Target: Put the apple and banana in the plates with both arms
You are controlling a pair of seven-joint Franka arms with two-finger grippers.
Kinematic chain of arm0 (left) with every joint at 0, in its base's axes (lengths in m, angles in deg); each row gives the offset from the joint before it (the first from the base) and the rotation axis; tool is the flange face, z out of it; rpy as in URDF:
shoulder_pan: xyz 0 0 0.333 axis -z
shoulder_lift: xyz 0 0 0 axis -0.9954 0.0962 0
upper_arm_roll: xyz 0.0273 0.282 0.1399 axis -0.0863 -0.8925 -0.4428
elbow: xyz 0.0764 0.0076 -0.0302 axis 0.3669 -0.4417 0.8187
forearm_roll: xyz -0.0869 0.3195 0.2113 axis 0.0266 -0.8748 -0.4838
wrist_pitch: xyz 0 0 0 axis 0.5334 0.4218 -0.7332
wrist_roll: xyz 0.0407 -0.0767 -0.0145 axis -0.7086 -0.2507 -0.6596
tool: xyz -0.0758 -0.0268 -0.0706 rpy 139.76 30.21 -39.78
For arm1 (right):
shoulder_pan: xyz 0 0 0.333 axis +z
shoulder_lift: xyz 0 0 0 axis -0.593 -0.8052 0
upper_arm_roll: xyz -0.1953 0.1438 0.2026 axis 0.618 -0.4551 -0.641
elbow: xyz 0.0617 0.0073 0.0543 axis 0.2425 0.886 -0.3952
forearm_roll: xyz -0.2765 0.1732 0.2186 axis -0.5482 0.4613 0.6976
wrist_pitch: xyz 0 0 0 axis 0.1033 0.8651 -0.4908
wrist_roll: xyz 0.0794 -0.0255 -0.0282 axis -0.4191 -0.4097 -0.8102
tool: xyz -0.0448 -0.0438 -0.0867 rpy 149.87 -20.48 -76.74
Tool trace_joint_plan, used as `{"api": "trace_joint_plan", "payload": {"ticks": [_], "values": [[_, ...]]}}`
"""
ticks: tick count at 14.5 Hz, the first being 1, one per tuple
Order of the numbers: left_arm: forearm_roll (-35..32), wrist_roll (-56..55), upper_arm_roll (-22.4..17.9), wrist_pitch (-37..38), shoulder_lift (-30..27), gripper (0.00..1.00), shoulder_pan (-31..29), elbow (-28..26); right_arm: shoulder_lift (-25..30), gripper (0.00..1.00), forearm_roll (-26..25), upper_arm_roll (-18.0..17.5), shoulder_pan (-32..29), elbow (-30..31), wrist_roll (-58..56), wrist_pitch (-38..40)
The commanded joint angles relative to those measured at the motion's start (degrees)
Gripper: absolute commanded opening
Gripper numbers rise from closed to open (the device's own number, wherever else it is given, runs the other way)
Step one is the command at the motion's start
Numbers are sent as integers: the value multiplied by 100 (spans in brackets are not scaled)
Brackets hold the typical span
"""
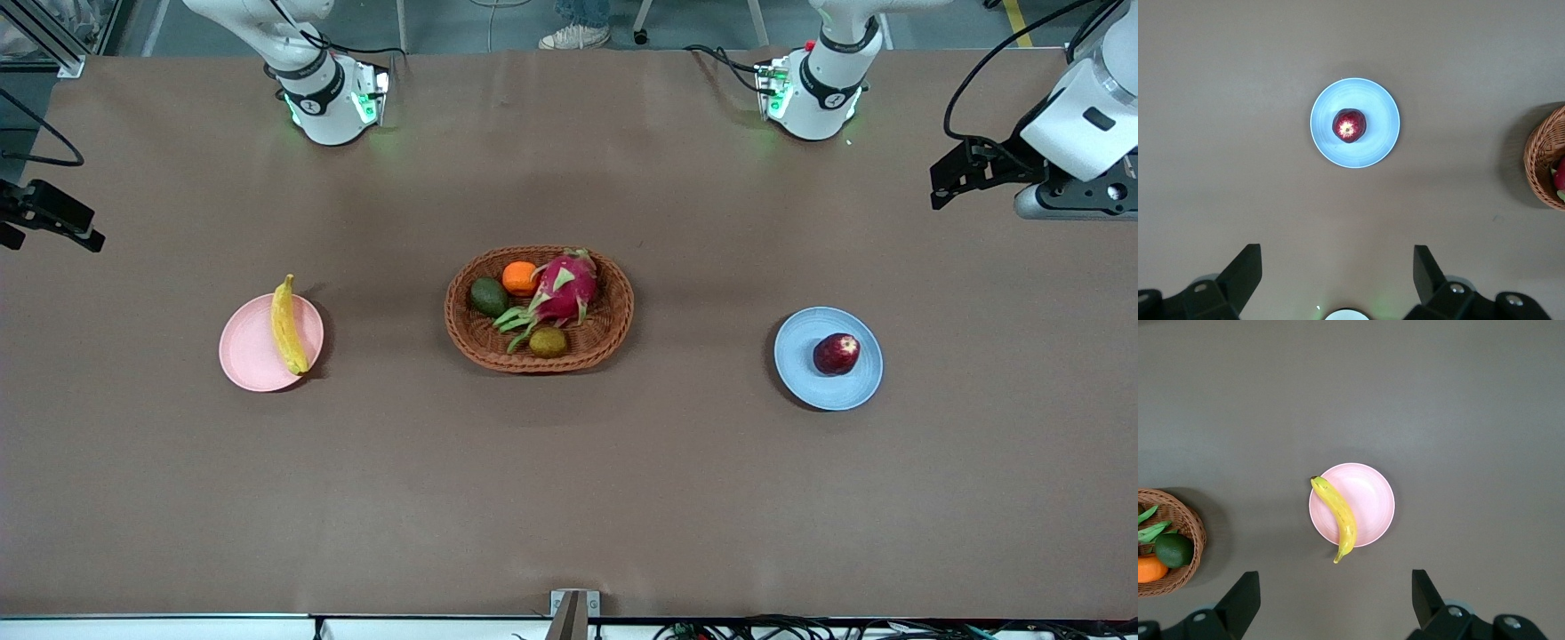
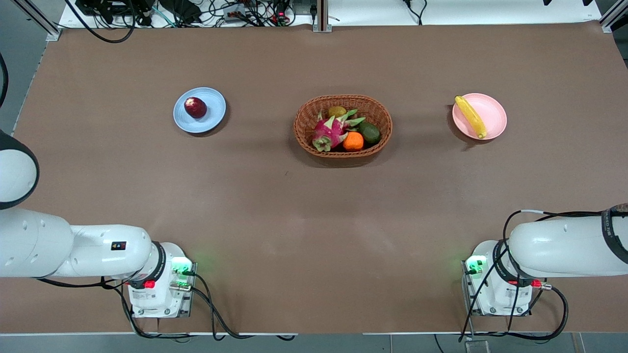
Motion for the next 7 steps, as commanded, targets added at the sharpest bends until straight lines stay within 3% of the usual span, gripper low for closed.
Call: {"api": "trace_joint_plan", "payload": {"ticks": [1,7], "values": [[32,28,13,-1,-7,100,-23,120,220,100,-138,-37,-13,259,17,-98],[6,37,4,8,63,100,-23,260,202,100,-138,-37,-13,268,8,-98]]}}
